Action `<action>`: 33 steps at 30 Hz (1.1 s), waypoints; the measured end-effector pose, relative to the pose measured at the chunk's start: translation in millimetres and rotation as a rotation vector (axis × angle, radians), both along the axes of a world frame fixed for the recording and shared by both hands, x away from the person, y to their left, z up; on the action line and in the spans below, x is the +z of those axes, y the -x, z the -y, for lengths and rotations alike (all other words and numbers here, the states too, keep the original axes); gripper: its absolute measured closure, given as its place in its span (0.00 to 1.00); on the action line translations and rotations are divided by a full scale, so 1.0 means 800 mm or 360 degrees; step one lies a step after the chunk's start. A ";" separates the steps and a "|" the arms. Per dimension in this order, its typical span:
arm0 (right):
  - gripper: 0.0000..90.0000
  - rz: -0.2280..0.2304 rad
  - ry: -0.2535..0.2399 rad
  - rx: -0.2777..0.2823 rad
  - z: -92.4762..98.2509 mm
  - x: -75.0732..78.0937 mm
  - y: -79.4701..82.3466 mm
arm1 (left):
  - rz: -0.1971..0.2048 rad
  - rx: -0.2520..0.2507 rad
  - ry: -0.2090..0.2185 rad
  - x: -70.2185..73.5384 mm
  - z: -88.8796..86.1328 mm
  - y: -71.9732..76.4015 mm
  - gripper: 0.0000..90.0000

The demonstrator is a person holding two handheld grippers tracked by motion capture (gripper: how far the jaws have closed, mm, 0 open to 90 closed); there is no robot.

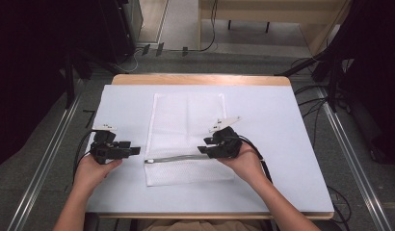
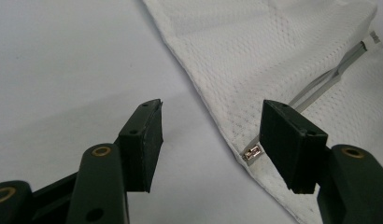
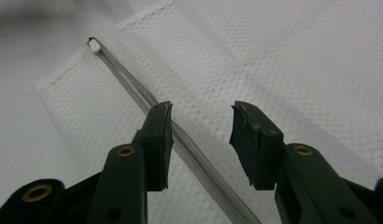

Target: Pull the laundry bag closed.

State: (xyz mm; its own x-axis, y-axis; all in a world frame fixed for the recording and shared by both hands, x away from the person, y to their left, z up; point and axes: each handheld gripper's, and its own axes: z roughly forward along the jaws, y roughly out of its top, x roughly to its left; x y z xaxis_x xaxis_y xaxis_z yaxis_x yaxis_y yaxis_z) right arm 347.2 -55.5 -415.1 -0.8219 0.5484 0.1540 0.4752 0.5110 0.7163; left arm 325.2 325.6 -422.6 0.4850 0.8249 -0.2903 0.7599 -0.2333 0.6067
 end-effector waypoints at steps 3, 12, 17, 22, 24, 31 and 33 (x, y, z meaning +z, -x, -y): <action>0.68 -0.0006 -0.0001 0.0020 -0.009 0.000 0.000 | -0.0002 0.0006 0.0001 0.000 0.000 0.000 0.45; 0.71 -0.0015 0.0002 0.0073 -0.031 -0.002 -0.001 | 0.0000 0.0013 0.0002 -0.001 -0.002 0.001 0.46; 0.73 -0.0027 0.0002 0.0106 -0.048 -0.003 -0.002 | 0.0003 0.0012 0.0004 0.000 -0.004 0.001 0.46; 0.75 -0.0038 0.0003 0.0136 -0.059 -0.004 -0.002 | 0.0002 0.0008 0.0009 -0.001 -0.003 0.000 0.46; 0.75 -0.0048 -0.0004 0.0143 -0.064 -0.004 -0.002 | -0.0006 0.0009 0.0013 -0.002 -0.002 0.001 0.46; 0.76 -0.0062 -0.0012 0.0173 -0.079 -0.008 -0.001 | -0.0010 0.0016 0.0013 -0.002 -0.003 0.000 0.45; 0.76 -0.0068 -0.0018 0.0186 -0.087 -0.009 0.001 | -0.0010 0.0015 0.0015 -0.003 -0.004 0.000 0.45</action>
State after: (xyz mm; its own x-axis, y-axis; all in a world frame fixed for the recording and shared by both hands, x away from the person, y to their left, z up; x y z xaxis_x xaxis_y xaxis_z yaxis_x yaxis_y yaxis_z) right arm 346.6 13.9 -422.5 -0.8726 0.4473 0.1961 0.4432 0.5566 0.7027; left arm 325.3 328.5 -424.9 0.4751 0.8268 -0.3012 0.7660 -0.2201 0.6040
